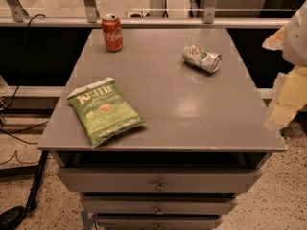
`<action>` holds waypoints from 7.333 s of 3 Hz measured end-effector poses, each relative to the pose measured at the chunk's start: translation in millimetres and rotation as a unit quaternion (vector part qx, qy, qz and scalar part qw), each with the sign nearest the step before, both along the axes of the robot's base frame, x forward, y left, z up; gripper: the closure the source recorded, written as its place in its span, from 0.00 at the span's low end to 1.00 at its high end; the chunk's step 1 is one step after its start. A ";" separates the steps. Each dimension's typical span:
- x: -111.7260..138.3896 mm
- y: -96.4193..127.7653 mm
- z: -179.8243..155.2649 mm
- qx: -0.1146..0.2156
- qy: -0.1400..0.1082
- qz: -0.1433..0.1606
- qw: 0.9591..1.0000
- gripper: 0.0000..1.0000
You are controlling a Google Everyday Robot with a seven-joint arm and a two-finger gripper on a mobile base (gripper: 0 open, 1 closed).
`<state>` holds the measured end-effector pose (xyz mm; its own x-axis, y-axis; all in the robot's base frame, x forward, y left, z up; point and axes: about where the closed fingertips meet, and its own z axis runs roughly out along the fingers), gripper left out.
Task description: Place 7up can upright
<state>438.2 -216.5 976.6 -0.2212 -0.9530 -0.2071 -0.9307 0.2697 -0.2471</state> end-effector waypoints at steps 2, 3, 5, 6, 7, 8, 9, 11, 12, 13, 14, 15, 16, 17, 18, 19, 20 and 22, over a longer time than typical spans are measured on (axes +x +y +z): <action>37.5 -0.3 -2.4 0.018 -0.025 0.002 1.000 0.00; 102.7 7.3 -8.5 0.046 -0.055 0.004 0.997 0.00; 216.1 42.6 -30.4 0.083 -0.077 -0.015 0.993 0.00; 264.6 64.3 -52.3 0.085 -0.066 -0.047 0.993 0.00; 300.2 72.7 -74.2 0.070 -0.048 -0.091 0.992 0.00; 319.2 67.6 -97.6 0.045 -0.026 -0.142 0.989 0.00; 328.3 56.7 -116.4 0.026 -0.007 -0.184 0.983 0.00; 333.3 52.2 -134.2 0.018 0.018 -0.210 0.977 0.41; 332.7 55.5 -126.8 0.032 0.016 -0.204 0.978 0.64; 327.4 57.3 -95.5 0.079 -0.006 -0.177 0.981 0.88; 318.7 52.6 -65.1 0.159 -0.031 -0.135 0.978 1.00; 304.9 39.5 -48.7 0.251 -0.041 -0.095 0.962 1.00; 288.6 26.2 -42.4 0.331 -0.045 -0.054 0.941 1.00; 270.3 15.0 -39.0 0.401 -0.045 -0.019 0.915 1.00; 251.5 10.1 -37.6 0.470 -0.048 0.015 0.881 1.00; 229.8 11.9 -44.9 0.538 -0.047 0.040 0.841 1.00; 216.9 15.0 -54.5 0.573 -0.051 0.053 0.816 1.00; 204.9 18.8 -65.8 0.620 -0.078 0.090 0.776 1.00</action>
Offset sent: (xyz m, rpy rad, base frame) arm 0.1043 -0.0030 -0.0091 0.0992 -0.1273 0.0110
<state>643.0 -197.7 910.8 0.0121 -0.0133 -0.9998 -0.9654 0.2604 -0.0152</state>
